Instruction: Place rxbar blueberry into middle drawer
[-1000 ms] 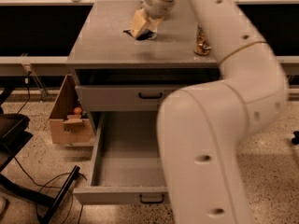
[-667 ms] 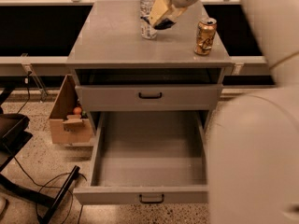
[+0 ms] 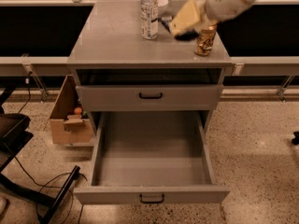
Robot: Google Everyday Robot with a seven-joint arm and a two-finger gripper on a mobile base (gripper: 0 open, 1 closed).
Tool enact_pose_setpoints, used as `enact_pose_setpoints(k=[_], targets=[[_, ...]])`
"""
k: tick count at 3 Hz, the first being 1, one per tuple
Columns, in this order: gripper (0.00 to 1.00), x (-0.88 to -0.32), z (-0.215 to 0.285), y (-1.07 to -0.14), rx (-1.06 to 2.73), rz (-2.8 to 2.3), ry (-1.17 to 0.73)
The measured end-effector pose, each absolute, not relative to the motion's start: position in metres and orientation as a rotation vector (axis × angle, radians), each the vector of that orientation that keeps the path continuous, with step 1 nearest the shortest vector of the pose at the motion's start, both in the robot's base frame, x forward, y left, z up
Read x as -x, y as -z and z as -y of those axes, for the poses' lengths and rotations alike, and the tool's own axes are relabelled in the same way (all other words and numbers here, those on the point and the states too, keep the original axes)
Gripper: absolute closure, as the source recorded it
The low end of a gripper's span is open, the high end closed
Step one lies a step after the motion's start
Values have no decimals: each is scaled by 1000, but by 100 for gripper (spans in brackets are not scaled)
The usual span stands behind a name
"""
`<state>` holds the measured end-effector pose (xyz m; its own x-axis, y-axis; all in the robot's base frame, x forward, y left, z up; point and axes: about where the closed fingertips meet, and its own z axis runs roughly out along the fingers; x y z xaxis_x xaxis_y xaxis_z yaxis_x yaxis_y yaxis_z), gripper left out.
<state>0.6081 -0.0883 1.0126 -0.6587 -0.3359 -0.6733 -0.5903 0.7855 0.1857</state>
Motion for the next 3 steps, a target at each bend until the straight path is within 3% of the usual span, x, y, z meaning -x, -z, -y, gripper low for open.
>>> enact_pose_setpoints(k=[1,3], targets=[[100,-576,97,-929,696,-2470,-553],[100,-545,85,-671,751,-2877,-486]])
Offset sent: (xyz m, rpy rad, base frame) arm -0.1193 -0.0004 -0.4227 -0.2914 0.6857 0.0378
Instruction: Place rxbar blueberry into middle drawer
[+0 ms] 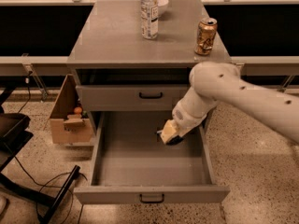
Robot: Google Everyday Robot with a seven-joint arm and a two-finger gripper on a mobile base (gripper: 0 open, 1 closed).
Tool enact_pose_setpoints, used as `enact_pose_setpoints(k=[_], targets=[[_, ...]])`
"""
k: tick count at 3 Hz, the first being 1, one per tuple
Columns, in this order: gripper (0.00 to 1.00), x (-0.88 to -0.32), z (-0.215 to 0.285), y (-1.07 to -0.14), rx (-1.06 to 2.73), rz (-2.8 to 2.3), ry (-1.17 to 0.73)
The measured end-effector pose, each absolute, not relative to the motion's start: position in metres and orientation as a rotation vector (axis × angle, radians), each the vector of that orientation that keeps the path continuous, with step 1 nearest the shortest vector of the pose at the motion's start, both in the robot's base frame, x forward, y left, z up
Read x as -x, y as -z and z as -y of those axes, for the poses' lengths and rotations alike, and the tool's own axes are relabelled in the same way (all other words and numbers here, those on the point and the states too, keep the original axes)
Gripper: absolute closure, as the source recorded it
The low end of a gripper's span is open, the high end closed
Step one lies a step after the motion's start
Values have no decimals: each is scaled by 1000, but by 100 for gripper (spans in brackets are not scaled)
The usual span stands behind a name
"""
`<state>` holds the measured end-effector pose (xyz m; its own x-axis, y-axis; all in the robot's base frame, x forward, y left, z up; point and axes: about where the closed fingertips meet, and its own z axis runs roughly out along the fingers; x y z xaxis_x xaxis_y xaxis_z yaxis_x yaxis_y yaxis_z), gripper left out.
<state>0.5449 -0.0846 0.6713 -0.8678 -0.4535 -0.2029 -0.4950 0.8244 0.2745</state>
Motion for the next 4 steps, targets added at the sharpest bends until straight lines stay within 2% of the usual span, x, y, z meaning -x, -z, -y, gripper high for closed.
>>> enact_pose_setpoints(k=[1,2,4], targets=[[100,-541,69,-585,706,-2943,-494],[100,-564,54,-536,633,-2917,-497],[100,-620,50,-499,538,-2866,-468]])
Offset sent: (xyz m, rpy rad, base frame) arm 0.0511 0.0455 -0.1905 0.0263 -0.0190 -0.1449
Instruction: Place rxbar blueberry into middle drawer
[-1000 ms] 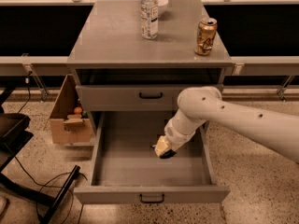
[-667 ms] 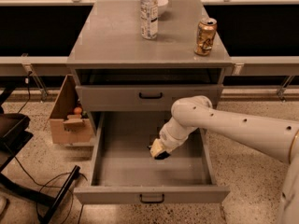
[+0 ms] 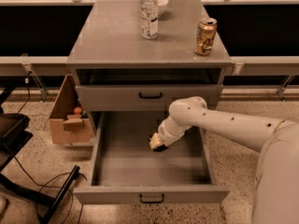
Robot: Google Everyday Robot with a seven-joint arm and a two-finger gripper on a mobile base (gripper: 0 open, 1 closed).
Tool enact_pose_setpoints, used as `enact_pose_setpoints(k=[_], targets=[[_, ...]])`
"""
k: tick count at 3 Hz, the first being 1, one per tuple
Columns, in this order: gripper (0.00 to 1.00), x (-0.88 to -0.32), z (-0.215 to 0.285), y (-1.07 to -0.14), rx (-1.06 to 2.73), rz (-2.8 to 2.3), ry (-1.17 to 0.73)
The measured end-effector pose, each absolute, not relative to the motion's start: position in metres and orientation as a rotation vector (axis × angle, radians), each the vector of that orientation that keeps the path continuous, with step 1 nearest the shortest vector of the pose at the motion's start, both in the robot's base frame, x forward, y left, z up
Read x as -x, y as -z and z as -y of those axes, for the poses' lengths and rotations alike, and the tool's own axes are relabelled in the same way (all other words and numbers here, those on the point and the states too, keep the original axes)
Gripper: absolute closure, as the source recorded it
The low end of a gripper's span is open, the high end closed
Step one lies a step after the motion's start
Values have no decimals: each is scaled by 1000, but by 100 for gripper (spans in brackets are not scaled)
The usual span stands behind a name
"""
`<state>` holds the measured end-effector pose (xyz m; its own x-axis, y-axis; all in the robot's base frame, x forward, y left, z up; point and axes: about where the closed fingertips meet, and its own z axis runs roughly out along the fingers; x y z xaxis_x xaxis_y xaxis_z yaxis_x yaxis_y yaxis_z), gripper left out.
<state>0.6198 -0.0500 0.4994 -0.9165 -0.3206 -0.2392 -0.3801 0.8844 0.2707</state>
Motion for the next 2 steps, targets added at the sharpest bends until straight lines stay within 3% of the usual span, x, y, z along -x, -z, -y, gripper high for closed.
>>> enact_pose_setpoints(k=[1,2], targets=[[84,-624,50,-499,532,-2861,-471],[61,-624,50,-499,532,-2861,-471]])
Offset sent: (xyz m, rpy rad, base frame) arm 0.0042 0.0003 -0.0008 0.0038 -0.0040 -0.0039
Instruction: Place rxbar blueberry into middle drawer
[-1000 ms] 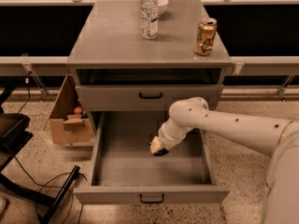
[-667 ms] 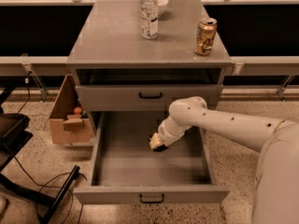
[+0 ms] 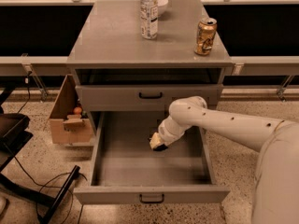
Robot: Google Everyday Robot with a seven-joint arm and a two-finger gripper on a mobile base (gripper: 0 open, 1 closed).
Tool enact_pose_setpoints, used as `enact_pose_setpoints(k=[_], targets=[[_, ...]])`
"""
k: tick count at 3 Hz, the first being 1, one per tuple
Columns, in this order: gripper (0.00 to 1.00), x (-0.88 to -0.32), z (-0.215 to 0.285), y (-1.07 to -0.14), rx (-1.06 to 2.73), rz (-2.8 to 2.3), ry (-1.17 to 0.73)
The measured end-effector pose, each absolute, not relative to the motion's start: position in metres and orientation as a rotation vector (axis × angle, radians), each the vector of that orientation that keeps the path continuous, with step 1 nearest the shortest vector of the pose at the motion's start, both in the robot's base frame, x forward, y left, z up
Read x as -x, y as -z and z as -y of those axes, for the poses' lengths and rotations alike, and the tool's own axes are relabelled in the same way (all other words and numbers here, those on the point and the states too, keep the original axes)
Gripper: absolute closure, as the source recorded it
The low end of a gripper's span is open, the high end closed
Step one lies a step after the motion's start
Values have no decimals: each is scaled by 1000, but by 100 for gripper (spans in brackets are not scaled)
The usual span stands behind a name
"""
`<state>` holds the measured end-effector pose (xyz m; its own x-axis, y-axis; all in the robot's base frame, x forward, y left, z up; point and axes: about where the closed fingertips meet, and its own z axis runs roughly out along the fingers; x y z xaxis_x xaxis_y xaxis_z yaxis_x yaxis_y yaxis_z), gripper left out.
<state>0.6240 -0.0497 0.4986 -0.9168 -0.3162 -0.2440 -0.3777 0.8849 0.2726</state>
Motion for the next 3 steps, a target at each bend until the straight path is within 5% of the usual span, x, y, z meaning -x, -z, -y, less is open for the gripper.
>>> enact_pose_setpoints(k=[2,3], targets=[[6,-624,50,-498,532,-2861,-471],[0,-624,50,-498,532,-2861,-471]])
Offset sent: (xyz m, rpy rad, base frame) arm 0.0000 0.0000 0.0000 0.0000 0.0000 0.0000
